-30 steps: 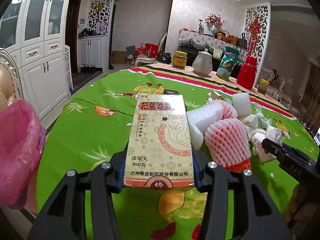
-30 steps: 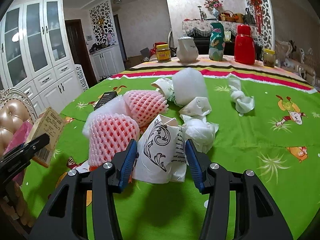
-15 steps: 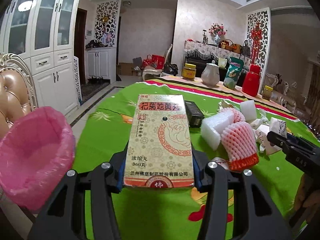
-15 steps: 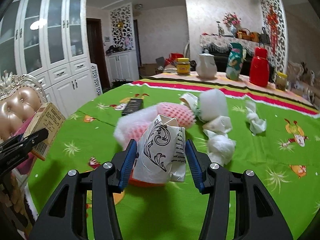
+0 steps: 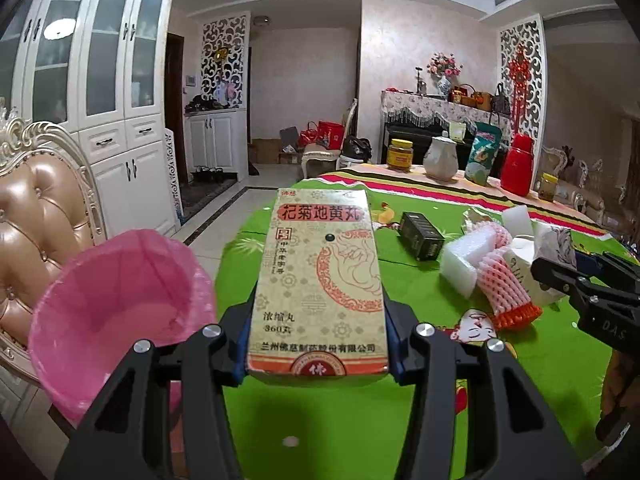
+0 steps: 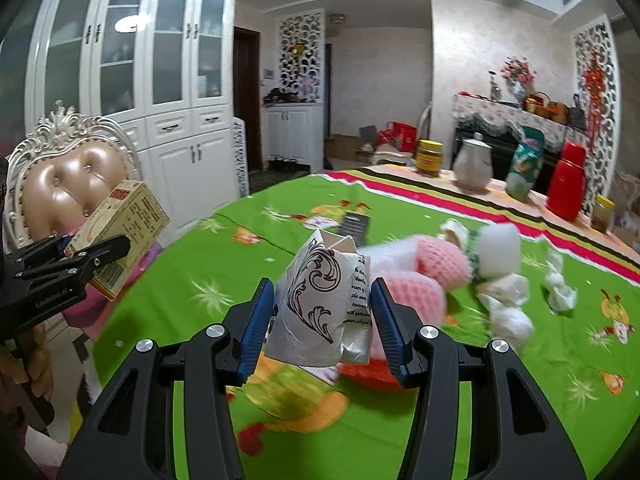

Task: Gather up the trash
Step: 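Carry the medicine box and paper cup with both tools over the wastebasket, then open both tools to drop the box and cup into the wastebasket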

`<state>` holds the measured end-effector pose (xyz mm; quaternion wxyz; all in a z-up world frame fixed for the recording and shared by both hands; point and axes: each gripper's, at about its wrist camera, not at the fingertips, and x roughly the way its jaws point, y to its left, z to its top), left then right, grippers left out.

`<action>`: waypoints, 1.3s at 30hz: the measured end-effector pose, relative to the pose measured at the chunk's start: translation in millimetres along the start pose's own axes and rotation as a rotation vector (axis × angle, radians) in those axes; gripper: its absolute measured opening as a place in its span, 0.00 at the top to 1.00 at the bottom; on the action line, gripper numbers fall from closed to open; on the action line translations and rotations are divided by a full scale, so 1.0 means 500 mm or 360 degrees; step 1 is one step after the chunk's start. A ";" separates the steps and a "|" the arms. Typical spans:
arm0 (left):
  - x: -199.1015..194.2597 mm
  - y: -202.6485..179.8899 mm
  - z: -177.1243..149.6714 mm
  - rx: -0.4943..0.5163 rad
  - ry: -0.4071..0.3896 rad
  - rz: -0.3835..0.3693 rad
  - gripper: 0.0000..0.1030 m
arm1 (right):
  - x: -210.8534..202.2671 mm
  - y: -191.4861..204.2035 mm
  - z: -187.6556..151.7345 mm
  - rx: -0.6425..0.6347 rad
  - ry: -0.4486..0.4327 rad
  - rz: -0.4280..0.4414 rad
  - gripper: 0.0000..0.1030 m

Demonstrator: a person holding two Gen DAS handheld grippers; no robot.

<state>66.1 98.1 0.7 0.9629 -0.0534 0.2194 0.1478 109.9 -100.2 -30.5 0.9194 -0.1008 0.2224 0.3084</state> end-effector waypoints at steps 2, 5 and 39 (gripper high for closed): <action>-0.010 0.015 0.004 0.0001 -0.0019 0.0019 0.53 | 0.006 0.023 0.009 -0.0015 -0.0007 0.0039 0.53; -0.026 0.046 0.012 0.0004 -0.0038 0.0040 0.53 | 0.018 0.056 0.017 -0.0025 0.0001 0.0099 0.53; -0.015 0.449 -0.057 -0.0221 0.0168 0.0336 0.52 | 0.184 0.487 0.101 -0.0319 0.0086 0.0744 0.52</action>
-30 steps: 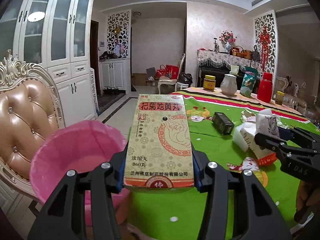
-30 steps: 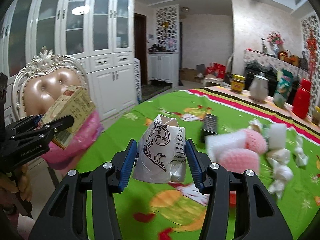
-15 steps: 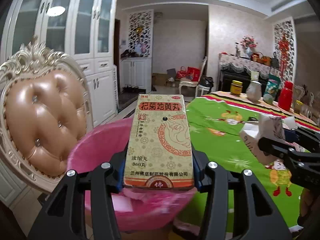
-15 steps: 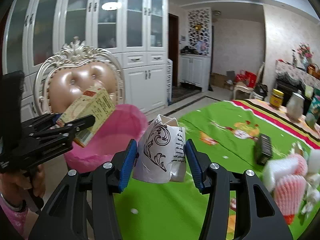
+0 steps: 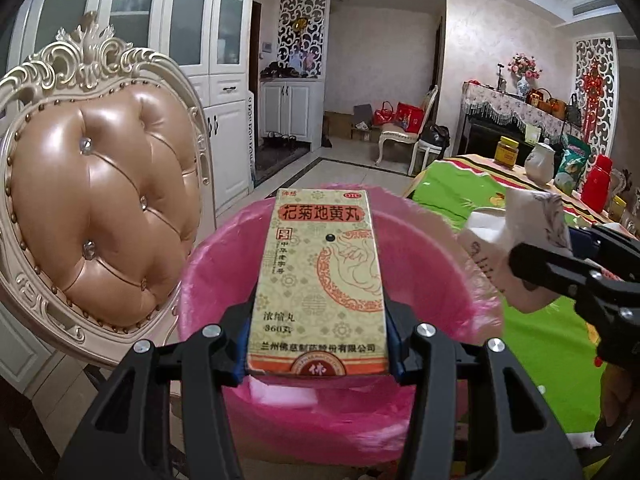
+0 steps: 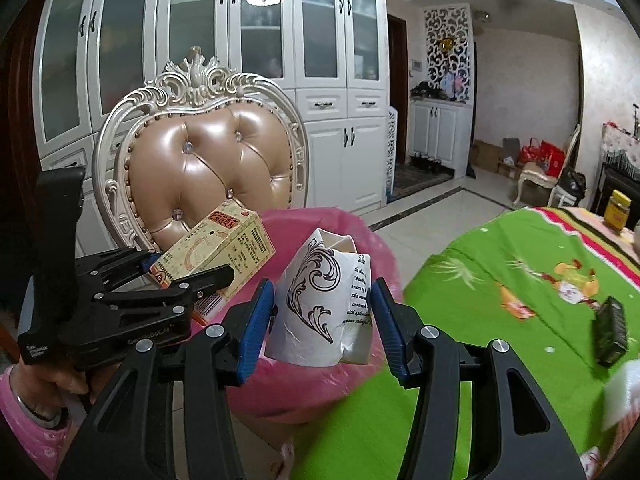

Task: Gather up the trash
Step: 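Open both tools to drop the box and cup into the wastebasket, then grasp a white tissue with the left tool while the right tool grasps another tissue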

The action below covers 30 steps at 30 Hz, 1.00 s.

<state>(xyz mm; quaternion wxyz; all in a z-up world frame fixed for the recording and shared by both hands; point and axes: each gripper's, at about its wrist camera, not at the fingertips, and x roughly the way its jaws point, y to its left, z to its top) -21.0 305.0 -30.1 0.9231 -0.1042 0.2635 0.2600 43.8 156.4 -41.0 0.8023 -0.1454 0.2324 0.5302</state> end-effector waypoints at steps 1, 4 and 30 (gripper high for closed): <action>0.003 0.006 -0.001 -0.0005 0.0004 0.0005 0.52 | 0.009 0.003 0.001 0.0003 0.0009 0.0009 0.52; 0.019 0.027 -0.004 -0.0025 0.0024 0.0018 0.52 | 0.035 0.009 0.007 0.0012 0.0025 0.0042 0.51; -0.061 -0.321 -0.023 0.0411 -0.0098 -0.0284 0.04 | -0.238 -0.263 -0.145 0.0290 0.0001 -0.0441 0.29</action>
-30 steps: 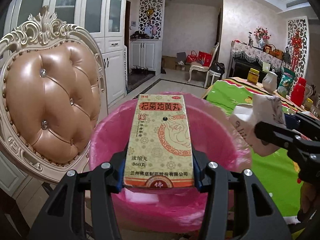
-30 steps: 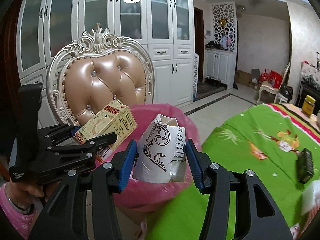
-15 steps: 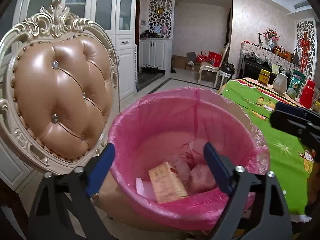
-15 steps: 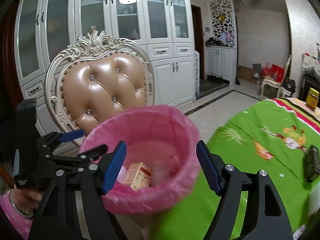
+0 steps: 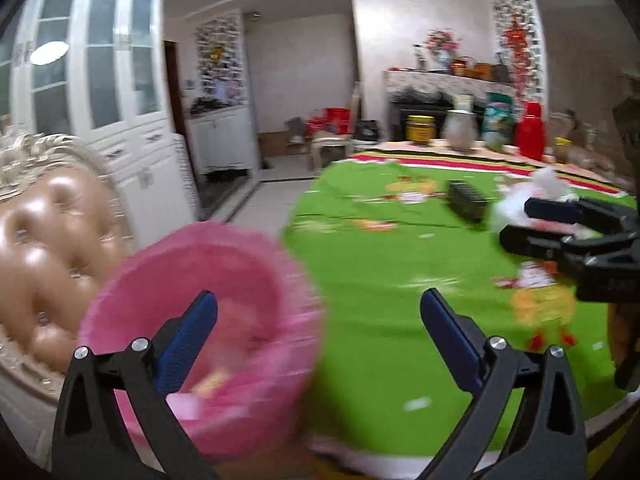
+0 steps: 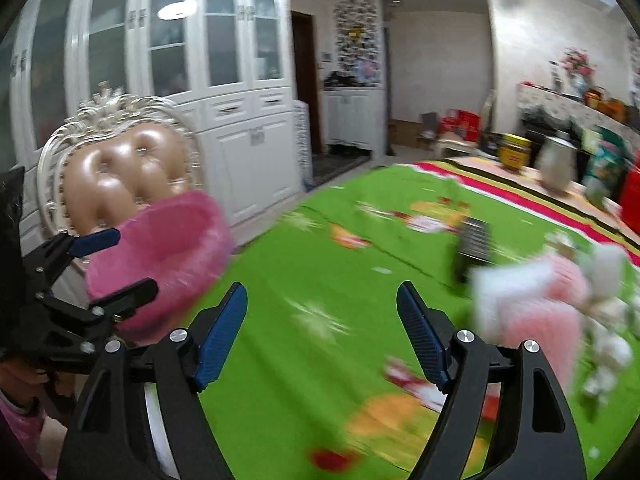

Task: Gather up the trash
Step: 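Grasp a white tissue with the left tool while the right tool grasps another tissue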

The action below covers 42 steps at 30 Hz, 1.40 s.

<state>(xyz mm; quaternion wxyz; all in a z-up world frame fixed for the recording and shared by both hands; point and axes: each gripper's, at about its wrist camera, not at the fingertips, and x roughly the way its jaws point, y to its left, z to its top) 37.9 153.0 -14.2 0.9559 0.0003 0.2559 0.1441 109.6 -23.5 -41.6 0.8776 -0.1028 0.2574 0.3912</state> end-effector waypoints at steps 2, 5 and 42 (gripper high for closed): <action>0.008 -0.048 0.013 0.0001 0.0016 -0.0088 0.05 | -0.028 -0.052 -0.018 0.0045 0.0004 -0.0069 0.29; 0.020 -0.134 0.035 0.0030 0.0030 -0.0191 0.05 | -0.076 -0.134 -0.051 0.0110 0.0003 -0.0204 0.29; 0.370 -0.846 0.144 0.0214 0.0525 -0.0442 0.16 | 0.002 -0.834 -0.096 0.0673 0.0328 -0.0635 0.40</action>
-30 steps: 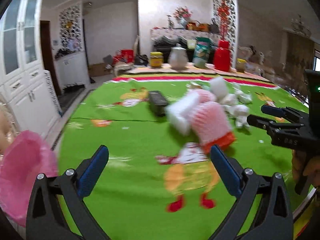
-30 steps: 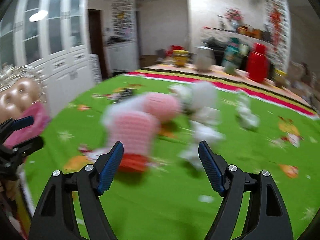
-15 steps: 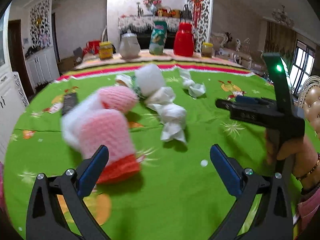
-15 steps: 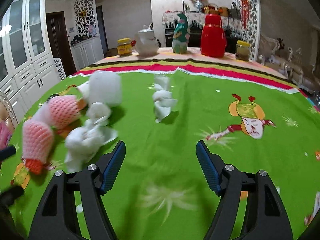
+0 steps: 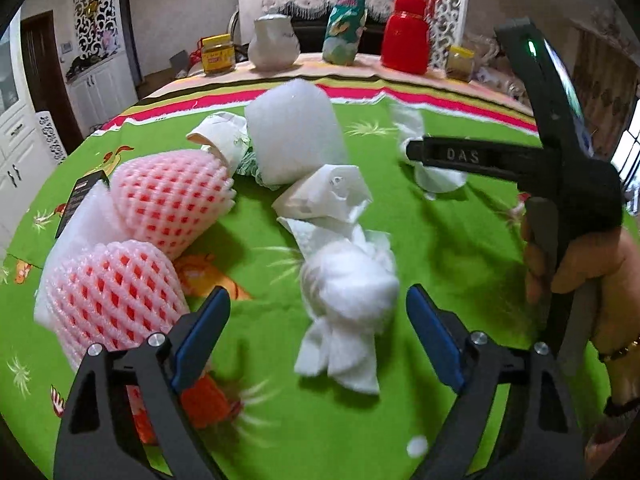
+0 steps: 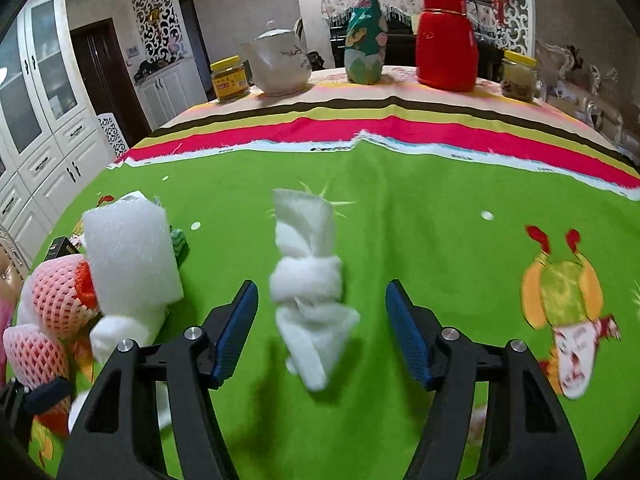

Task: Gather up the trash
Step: 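Grasp a white tissue with the left tool while the right tool grasps another tissue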

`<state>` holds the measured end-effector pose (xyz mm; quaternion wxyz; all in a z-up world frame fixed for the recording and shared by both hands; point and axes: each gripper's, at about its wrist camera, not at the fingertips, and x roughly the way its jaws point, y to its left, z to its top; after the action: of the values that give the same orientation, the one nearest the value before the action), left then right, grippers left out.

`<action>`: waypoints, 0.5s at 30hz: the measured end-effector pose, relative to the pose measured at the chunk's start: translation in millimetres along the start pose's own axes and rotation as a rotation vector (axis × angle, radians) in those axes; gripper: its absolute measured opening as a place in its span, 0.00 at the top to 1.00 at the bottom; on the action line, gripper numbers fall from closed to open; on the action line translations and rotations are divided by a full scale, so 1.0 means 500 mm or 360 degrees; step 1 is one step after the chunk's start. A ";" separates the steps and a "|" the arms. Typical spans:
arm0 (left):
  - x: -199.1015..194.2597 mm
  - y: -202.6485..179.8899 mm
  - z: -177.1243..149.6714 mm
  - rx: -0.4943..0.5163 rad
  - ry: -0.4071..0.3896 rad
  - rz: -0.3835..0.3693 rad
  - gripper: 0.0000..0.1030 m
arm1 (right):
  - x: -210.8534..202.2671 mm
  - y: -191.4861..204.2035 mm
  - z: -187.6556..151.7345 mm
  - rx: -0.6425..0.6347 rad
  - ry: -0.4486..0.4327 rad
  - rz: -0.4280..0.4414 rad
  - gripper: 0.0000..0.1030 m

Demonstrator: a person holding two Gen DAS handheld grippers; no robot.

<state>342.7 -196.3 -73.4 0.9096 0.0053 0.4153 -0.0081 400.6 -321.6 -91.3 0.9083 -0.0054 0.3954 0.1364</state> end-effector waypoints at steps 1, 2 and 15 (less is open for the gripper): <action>0.010 -0.002 0.005 0.0001 0.0015 0.0021 0.17 | 0.010 0.002 0.005 -0.0001 0.0016 -0.0014 0.41; 0.016 -0.002 0.008 -0.0004 0.0024 0.0030 0.18 | 0.018 0.004 0.009 -0.0001 0.0035 -0.0026 0.44; 0.007 0.005 -0.016 0.0063 0.0036 -0.0156 0.64 | -0.067 -0.003 -0.059 0.0031 -0.0007 0.0004 0.74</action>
<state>338.9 -193.5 -81.4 0.9032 0.0032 0.4250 -0.0608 358.2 -334.9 -87.4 0.9090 0.0041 0.3948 0.1338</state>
